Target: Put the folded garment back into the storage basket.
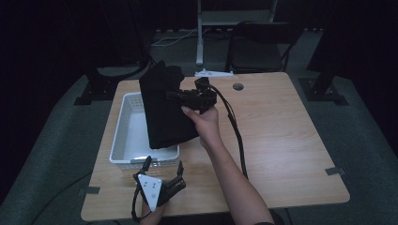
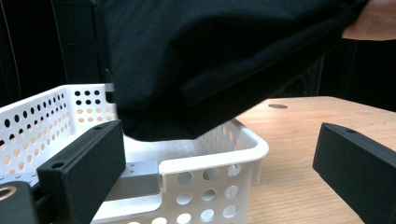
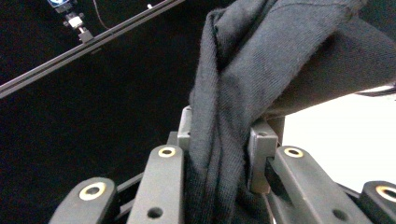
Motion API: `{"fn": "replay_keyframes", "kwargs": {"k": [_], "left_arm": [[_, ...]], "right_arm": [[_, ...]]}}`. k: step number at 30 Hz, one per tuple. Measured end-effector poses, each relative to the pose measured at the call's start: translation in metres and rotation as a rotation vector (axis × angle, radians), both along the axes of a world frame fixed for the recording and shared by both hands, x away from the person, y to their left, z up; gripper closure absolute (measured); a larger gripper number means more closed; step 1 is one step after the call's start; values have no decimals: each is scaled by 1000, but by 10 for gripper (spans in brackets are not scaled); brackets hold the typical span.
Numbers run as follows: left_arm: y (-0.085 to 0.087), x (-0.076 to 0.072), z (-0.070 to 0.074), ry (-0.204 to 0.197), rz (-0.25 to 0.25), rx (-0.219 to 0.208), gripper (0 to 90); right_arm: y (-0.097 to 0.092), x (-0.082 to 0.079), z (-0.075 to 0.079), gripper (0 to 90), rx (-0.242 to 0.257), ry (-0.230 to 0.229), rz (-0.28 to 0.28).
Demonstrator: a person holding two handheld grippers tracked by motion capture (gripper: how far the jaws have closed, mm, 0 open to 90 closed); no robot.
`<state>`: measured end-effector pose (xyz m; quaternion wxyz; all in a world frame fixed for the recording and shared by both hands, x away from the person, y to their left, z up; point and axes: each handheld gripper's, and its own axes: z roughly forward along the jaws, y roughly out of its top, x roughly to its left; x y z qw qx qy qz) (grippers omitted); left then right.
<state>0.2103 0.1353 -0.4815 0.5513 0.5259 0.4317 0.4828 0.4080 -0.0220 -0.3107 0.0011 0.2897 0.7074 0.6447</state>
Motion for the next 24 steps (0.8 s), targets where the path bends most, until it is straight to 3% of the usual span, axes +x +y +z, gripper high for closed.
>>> {"fn": "replay_keyframes", "kwargs": {"k": [24], "left_arm": [[0, -1, 0, -10, -1, -2, 37]], "right_arm": [[57, 0, -3, 734, 19, 5, 64]]}}
